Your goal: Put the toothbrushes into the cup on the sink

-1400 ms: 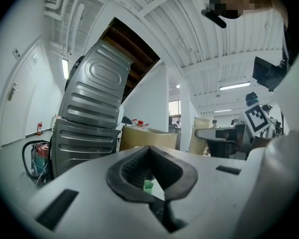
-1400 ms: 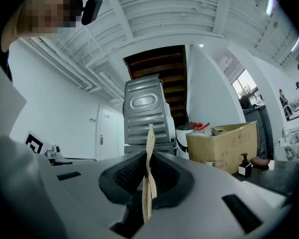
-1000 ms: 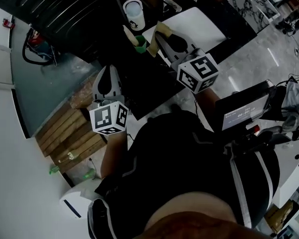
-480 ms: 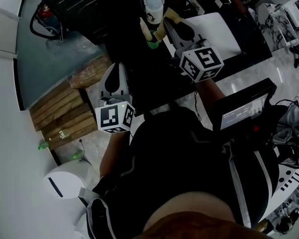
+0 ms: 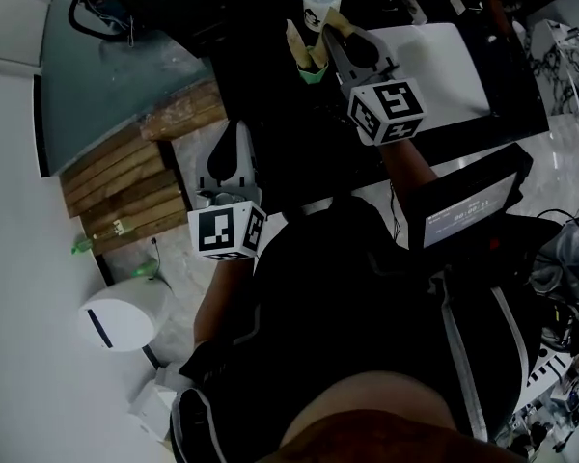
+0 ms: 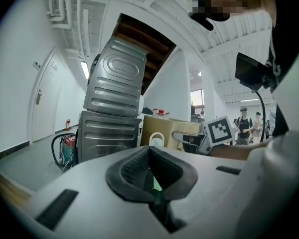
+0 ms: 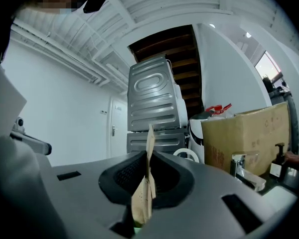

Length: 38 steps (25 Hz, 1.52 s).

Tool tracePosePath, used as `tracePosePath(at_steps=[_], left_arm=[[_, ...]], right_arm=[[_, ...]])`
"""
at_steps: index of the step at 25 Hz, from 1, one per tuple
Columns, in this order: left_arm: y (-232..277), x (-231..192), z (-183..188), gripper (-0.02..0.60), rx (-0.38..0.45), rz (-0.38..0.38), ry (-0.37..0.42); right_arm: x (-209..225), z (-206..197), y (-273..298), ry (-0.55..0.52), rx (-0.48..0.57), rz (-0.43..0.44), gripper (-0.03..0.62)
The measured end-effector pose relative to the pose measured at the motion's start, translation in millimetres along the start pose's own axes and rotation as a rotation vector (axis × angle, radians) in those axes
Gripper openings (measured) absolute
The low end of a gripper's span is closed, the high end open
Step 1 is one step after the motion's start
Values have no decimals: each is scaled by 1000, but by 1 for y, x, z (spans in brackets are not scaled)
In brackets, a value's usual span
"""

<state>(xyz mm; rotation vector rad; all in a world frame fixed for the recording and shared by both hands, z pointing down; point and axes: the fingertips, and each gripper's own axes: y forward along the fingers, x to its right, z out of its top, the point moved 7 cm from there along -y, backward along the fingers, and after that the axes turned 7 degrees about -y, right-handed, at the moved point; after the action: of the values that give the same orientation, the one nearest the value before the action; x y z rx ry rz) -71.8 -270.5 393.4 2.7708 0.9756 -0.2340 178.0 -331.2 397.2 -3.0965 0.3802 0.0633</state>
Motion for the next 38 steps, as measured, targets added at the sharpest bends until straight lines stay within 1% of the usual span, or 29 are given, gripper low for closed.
tracePosePath(at_steps=[4, 9, 14, 19, 22, 24, 30, 32, 34, 38], left_arm=[[1, -5, -13, 6, -22, 8, -7], [-7, 0, -12, 6, -44, 20, 11], [-9, -3, -20, 6, -53, 29, -21], [-12, -2, -23, 6, -66, 32, -16], [-11, 0, -21, 6, -67, 40, -32], [-12, -1, -23, 6, -76, 34, -23], [-6, -5, -16, 6, -57, 12, -19], [-10, -7, -15, 6, -54, 3, -20], [-15, -8, -13, 6, -37, -13, -10], [-20, -10, -9, 6, -13, -44, 0]], right_arm=[[-3, -27, 10, -28, -29, 10, 41], [-3, -37, 8, -23, -49, -1, 41], [-6, -51, 14, -29, -58, 2, 41], [-7, -64, 14, -17, -86, 0, 41], [-6, -65, 13, -14, -84, -7, 41], [-4, -66, 13, -17, -85, -12, 41], [-2, -65, 18, -47, -116, -26, 44], [-6, -61, 15, -59, -117, -34, 64], [-12, -56, 11, -68, -112, -40, 104], [-17, -45, 2, -91, -105, -65, 120]])
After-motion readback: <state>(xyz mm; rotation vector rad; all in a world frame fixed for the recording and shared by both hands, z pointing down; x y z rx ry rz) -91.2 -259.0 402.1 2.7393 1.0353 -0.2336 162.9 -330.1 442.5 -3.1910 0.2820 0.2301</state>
